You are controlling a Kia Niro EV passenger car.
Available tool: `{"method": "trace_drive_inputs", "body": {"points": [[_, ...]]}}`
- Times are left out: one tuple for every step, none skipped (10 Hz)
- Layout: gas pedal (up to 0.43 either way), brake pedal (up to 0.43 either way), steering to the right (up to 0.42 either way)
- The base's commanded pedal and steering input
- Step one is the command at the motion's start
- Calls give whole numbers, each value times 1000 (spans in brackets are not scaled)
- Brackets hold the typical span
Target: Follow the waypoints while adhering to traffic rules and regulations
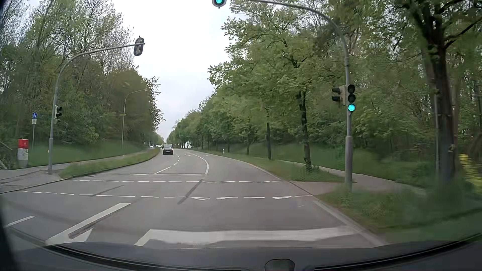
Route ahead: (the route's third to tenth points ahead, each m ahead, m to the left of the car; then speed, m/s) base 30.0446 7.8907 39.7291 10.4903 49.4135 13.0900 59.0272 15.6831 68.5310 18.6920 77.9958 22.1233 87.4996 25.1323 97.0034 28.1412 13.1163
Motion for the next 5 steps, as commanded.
{"method": "trace_drive_inputs", "body": {"points": [[118,0,-39],[98,0,-38],[67,0,-38],[47,0,-39],[39,0,-38]]}}
